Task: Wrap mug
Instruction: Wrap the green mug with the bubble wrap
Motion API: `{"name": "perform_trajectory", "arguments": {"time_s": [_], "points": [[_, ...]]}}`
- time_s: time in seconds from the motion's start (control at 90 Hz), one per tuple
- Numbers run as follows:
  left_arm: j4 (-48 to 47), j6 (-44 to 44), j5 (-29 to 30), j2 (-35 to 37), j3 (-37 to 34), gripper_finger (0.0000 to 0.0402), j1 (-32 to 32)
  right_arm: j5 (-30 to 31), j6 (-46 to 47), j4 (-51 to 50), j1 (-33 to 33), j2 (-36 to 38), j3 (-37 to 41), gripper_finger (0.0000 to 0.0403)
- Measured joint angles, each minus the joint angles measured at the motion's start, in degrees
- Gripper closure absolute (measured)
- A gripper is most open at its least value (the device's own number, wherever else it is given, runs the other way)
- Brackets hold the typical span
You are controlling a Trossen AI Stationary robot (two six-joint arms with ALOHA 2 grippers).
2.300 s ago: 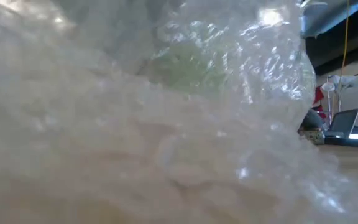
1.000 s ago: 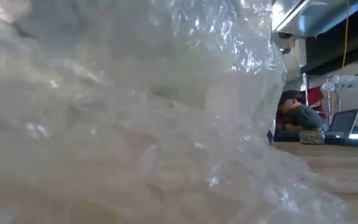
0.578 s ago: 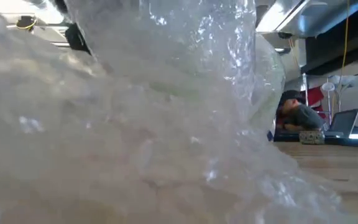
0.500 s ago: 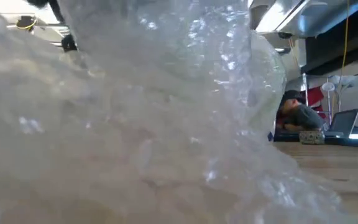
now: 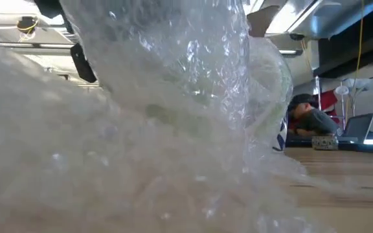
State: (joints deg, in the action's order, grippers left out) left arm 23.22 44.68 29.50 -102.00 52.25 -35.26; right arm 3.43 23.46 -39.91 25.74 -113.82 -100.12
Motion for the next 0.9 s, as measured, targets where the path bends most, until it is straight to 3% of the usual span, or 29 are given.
{"name": "perform_trajectory", "arguments": {"time_s": [0.344,0.9], "points": [[-0.3,-0.3,0.1,0.0,0.0,0.0401,0.5,1.1,-2.7,4.4,0.5,-0.9,0.3,0.0403],[2.1,-0.6,0.5,-0.1,-0.2,0.0402,0.4,1.5,0.9,-4.6,-1.5,-3.4,1.2,0.0403]]}}
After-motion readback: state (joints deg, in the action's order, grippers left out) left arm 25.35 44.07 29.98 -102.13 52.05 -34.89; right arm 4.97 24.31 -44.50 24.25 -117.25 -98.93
